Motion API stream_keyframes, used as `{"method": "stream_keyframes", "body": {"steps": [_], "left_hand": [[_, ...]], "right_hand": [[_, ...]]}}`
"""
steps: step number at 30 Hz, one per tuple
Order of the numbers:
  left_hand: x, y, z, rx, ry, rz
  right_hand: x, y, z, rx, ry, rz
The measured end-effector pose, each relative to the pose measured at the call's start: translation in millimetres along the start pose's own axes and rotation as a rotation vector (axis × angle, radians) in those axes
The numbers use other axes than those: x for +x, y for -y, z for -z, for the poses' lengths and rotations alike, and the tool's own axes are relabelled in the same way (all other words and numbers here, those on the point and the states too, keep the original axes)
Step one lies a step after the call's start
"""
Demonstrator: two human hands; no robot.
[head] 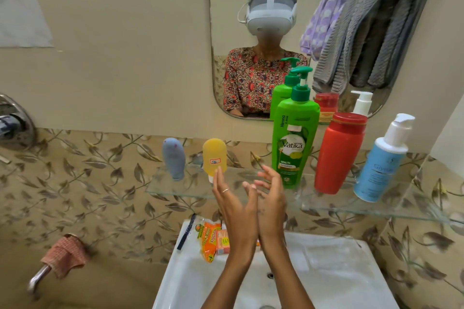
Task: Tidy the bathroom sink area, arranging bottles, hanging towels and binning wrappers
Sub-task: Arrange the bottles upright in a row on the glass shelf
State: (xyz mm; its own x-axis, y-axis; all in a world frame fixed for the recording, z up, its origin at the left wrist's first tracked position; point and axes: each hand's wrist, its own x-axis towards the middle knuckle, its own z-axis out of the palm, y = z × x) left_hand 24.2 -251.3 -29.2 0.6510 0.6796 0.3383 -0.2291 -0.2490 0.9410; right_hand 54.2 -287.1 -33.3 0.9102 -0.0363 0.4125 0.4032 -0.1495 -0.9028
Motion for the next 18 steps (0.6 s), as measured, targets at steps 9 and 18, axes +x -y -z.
{"method": "stream_keyframes", "body": {"steps": [9,18], "left_hand": [[50.0,9.9,39.5,-0.016,0.119,0.105],[40.4,0.5,8.5,0.011,0.272,0.122]], "right_hand": [[21.0,21.1,-47.4,-0.115,0.242,0.007],[33.4,9.1,-11.4,-0.144,0.099,-0.007]]}}
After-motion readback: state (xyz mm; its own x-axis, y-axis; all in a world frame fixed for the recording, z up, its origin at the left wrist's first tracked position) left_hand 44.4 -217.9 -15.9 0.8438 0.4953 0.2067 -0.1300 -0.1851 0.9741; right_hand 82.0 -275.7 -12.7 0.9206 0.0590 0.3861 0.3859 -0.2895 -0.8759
